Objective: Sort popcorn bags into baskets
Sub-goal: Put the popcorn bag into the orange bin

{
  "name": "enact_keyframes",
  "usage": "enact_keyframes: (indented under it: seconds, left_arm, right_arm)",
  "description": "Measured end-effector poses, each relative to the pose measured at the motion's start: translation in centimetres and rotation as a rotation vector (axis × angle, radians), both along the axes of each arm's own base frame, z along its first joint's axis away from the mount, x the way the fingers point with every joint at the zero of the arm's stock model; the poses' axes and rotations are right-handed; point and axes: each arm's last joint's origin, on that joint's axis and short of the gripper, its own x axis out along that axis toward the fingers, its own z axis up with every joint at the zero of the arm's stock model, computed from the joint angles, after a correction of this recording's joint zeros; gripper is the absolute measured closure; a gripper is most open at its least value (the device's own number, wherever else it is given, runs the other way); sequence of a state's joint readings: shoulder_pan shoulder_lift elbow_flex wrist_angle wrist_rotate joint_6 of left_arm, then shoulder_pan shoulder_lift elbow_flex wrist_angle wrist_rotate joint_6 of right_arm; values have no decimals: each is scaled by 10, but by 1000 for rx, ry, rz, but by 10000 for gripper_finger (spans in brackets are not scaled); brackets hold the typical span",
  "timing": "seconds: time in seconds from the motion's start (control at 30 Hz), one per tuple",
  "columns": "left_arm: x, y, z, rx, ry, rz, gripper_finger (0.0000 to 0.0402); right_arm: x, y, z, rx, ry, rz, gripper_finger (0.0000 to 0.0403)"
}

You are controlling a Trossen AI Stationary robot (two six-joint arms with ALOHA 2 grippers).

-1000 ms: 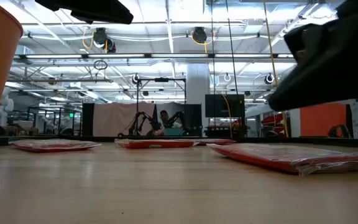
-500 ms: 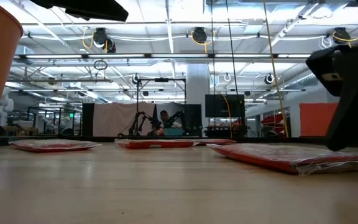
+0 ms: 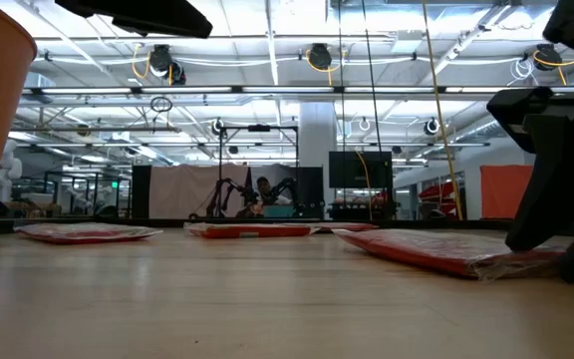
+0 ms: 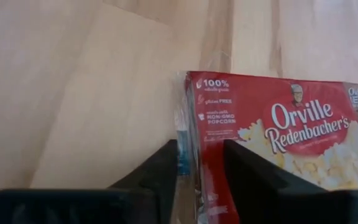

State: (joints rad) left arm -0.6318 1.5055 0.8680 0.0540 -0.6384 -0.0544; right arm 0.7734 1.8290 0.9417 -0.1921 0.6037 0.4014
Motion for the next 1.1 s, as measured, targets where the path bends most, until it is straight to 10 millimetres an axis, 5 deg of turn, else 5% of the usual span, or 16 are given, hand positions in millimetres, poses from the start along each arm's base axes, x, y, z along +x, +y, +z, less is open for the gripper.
enact_keyframes:
  seconds: [0.27, 0.8, 1.1]
  left_arm:
    - [3, 4, 0, 2, 3, 5, 314]
    - [8, 8, 0, 16, 40, -113, 311]
    - [22, 23, -9, 207, 66, -157, 197]
  right_arm:
    - [6, -9, -2, -44, -5, -13, 395]
    - [45, -23, 19, 26, -330, -165, 402]
    - [62, -36, 28, 92, -431, -231, 403]
